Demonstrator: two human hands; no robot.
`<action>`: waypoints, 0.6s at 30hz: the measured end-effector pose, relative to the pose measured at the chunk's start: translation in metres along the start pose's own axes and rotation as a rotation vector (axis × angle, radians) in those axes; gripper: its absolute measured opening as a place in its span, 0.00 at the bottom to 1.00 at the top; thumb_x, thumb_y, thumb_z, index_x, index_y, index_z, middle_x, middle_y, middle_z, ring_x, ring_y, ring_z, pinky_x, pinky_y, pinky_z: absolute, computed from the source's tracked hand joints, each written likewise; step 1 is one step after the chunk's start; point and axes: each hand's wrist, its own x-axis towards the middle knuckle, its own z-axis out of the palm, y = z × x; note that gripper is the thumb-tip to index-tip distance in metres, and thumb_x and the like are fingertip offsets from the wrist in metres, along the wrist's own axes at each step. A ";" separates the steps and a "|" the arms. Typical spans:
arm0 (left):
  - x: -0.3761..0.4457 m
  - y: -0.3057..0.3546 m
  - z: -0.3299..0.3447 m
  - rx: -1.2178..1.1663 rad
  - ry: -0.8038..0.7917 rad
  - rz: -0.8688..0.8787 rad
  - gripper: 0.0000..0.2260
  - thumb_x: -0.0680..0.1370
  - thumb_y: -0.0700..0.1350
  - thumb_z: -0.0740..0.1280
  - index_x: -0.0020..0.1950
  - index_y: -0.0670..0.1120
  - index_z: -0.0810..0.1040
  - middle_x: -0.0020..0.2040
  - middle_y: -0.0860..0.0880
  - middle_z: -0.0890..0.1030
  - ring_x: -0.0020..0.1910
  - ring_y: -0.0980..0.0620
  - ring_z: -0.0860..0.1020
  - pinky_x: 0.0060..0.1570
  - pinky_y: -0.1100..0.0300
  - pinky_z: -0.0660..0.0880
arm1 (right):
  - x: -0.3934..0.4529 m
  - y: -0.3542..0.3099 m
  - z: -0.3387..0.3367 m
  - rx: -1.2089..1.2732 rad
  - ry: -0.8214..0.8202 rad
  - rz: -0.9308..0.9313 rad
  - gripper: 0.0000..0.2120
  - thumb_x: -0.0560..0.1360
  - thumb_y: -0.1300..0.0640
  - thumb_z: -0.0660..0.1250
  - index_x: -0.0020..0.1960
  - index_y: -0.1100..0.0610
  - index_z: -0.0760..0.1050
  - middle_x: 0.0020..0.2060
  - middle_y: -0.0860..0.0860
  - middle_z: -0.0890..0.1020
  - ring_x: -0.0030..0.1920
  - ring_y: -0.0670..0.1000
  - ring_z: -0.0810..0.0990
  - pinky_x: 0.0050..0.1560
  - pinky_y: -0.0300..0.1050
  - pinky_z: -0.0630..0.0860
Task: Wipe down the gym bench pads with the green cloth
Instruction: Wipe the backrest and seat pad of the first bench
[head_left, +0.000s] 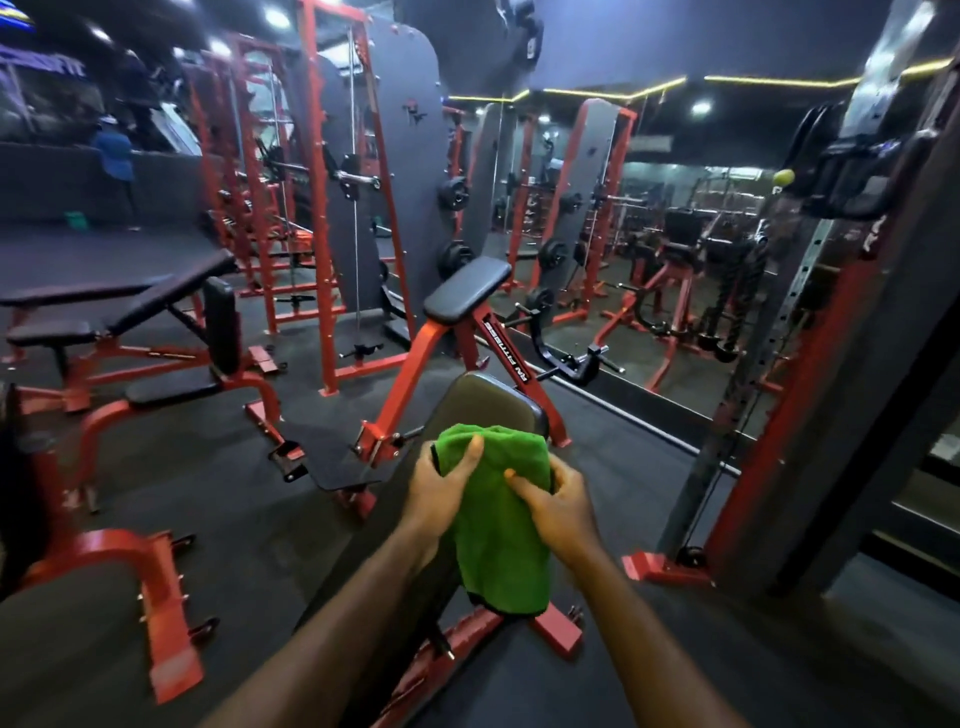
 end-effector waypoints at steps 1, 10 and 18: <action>0.017 -0.009 0.003 -0.006 0.018 -0.017 0.16 0.77 0.53 0.74 0.61 0.48 0.79 0.54 0.46 0.86 0.52 0.48 0.86 0.53 0.50 0.83 | 0.018 0.006 -0.002 -0.026 0.007 -0.002 0.09 0.77 0.65 0.74 0.56 0.55 0.82 0.48 0.54 0.88 0.48 0.50 0.88 0.44 0.43 0.84; 0.173 -0.084 0.042 0.163 0.363 -0.021 0.11 0.76 0.51 0.77 0.49 0.48 0.77 0.47 0.48 0.85 0.48 0.47 0.83 0.54 0.47 0.81 | 0.198 0.060 -0.025 -0.300 0.014 -0.144 0.16 0.68 0.48 0.78 0.53 0.47 0.79 0.44 0.45 0.87 0.44 0.47 0.86 0.48 0.59 0.84; 0.257 -0.109 0.068 0.317 0.562 0.005 0.15 0.76 0.54 0.76 0.49 0.47 0.74 0.42 0.52 0.79 0.40 0.55 0.76 0.38 0.67 0.69 | 0.321 0.077 -0.022 -0.561 0.011 -0.405 0.17 0.68 0.59 0.81 0.48 0.53 0.74 0.44 0.45 0.77 0.45 0.46 0.75 0.47 0.39 0.69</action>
